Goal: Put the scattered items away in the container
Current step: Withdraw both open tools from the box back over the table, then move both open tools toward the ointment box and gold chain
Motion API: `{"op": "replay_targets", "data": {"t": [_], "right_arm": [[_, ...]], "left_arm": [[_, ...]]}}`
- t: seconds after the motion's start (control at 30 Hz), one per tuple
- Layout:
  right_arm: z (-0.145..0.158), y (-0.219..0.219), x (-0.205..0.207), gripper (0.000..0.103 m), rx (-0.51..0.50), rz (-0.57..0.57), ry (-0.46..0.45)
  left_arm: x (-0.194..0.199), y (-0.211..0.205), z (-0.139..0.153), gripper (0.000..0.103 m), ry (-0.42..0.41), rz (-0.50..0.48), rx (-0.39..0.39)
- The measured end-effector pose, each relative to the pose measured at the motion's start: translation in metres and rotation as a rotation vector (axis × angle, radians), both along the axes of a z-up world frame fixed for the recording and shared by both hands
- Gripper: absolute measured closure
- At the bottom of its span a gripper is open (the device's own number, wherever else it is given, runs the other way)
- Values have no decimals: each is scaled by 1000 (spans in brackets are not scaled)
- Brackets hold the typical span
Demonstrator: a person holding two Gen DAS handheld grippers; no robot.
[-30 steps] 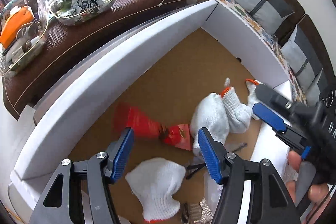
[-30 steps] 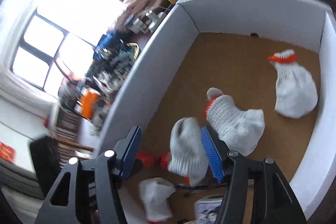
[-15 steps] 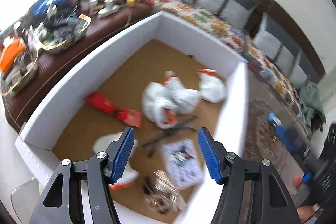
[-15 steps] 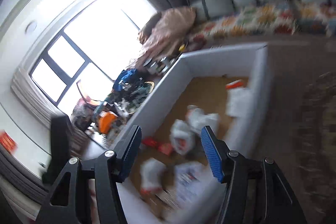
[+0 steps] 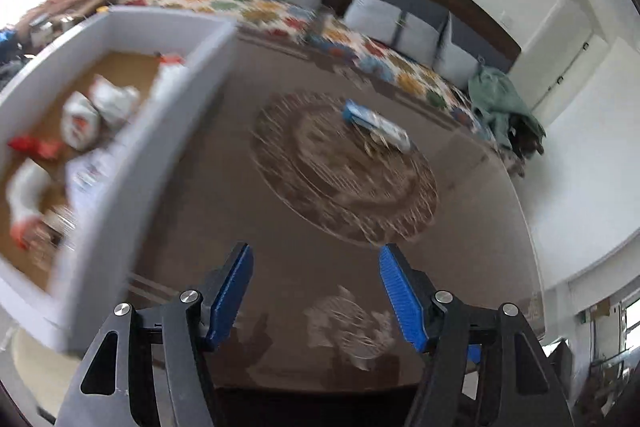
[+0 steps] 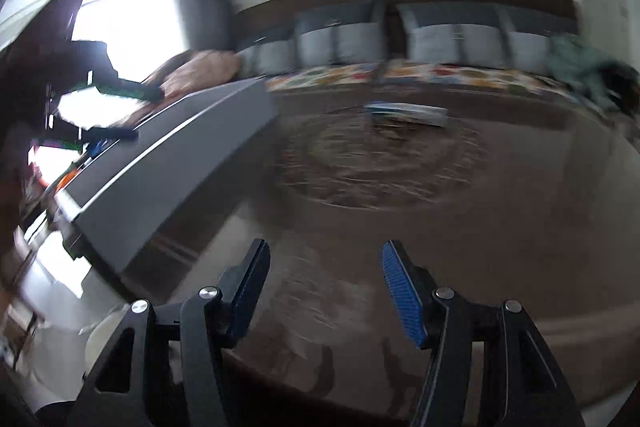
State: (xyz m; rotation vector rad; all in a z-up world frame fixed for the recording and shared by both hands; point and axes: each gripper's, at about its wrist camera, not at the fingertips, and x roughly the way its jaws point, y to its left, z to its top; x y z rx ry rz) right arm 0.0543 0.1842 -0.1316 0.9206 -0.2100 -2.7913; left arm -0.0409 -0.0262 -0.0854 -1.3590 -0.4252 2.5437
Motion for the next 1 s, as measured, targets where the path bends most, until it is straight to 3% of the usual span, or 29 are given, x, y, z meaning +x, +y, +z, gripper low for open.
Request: {"op": "replay_targets", "data": {"t": [0.1,0.3,0.63,1.0], "right_arm": [[6,21,4,43,-48,-88,19],[10,48,12,43,-107,-194,30],[-15,81,10,43,-189,-305,-95],[-29,82,-1,43,-160,-308,-169]], "left_arm": [[5,39,-34,38,-16,-43,-21],[17,82,-66,38,-10,-116,-96],[33,81,-76,38,53,-117,-168],[24,64,-97,38,-3,-78,-157]]}}
